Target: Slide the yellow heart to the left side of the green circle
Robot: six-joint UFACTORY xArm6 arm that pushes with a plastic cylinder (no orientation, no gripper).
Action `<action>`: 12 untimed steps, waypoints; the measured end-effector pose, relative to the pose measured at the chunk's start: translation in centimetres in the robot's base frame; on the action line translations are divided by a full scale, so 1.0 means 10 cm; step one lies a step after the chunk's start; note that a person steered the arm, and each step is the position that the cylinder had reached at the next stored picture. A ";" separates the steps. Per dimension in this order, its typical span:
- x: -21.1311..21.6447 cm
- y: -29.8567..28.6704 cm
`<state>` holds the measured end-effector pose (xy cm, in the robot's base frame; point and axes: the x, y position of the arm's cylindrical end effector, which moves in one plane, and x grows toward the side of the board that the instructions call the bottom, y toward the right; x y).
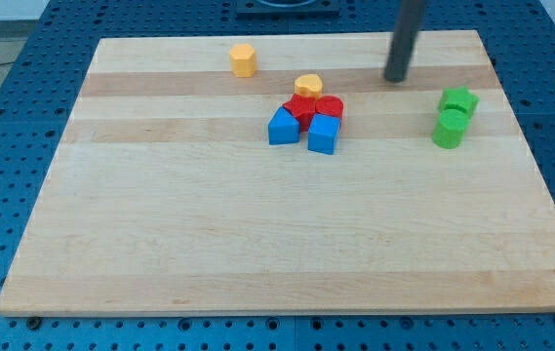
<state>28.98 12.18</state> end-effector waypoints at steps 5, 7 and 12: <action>0.25 -1.10; 0.26 -0.28; 0.72 0.43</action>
<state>36.18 16.50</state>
